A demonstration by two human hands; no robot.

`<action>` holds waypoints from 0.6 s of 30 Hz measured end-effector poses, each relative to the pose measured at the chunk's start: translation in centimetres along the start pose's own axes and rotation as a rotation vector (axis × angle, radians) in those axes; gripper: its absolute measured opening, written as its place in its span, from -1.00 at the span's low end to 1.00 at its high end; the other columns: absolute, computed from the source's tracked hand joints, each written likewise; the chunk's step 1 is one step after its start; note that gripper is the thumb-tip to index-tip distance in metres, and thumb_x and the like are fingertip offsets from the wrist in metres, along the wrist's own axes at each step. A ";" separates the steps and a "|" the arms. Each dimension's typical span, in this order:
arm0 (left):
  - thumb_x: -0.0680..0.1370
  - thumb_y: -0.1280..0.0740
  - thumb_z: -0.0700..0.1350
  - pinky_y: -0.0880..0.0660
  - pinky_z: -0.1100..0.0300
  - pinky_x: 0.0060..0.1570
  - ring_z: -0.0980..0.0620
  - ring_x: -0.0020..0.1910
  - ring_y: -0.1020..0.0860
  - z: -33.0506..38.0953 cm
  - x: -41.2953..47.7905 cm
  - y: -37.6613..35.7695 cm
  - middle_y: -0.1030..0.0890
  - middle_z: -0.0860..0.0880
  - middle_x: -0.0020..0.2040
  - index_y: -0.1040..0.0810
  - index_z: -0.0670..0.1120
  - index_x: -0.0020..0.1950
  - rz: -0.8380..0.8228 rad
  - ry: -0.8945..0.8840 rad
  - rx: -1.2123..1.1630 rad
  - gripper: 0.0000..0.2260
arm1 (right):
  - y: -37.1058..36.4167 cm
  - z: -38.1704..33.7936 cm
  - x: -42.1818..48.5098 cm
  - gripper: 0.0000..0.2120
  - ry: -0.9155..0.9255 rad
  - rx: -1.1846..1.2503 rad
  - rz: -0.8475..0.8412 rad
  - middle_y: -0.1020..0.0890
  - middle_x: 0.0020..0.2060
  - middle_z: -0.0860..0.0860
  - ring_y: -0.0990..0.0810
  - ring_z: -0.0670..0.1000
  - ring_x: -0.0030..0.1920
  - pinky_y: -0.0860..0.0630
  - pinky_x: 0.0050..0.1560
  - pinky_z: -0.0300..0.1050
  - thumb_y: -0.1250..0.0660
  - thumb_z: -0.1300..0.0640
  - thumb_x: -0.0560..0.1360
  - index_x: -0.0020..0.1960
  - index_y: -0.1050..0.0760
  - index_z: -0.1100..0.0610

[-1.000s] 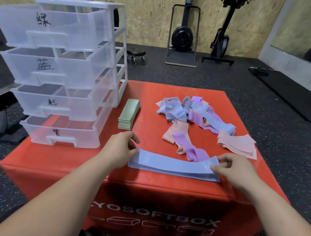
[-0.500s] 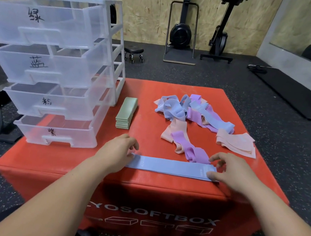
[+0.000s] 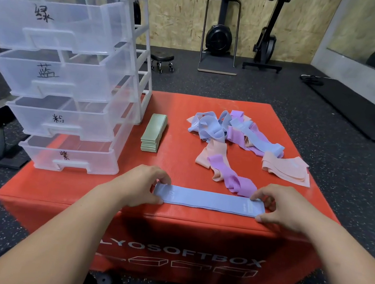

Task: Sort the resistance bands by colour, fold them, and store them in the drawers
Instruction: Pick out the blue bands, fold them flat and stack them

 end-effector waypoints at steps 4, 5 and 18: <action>0.39 -0.63 0.08 -0.43 0.40 -0.07 0.22 0.01 -0.55 0.3 -0.5 0.1 -0.58 0.28 0.07 -0.64 0.19 0.23 -0.017 -0.002 0.000 -0.57 | -0.1 -0.1 -0.3 -0.53 0.017 -0.011 -0.028 -0.61 -0.03 -0.19 -0.60 -0.19 -0.06 -0.46 -0.08 -0.42 -0.72 0.01 0.24 0.08 -0.65 -0.19; 0.38 -0.63 0.09 -0.46 0.37 -0.05 0.22 0.02 -0.55 0.4 -0.6 0.1 -0.58 0.28 0.08 -0.64 0.19 0.23 -0.018 -0.004 -0.001 -0.56 | -0.1 -0.2 -0.5 -0.54 0.023 -0.007 -0.020 -0.60 -0.02 -0.19 -0.61 -0.19 -0.06 -0.47 -0.08 -0.40 -0.72 0.01 0.24 0.08 -0.65 -0.18; 0.37 -0.60 0.23 -0.54 0.19 0.12 0.19 0.08 -0.53 0.5 -0.8 0.2 -0.58 0.22 0.13 -0.62 0.19 0.28 0.028 -0.029 0.032 -0.49 | 0.1 0.0 -0.4 -0.65 0.063 0.037 0.033 -0.56 0.09 -0.24 -0.62 -0.20 0.00 -0.56 0.12 -0.14 -0.67 -0.15 0.27 -0.01 -0.64 -0.29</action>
Point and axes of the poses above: each hand's wrist, its own x-axis towards the middle knuckle, its own y-axis out of the back of the hand, z = x × y, the point moved 7 cm from there along x, towards the middle knuckle
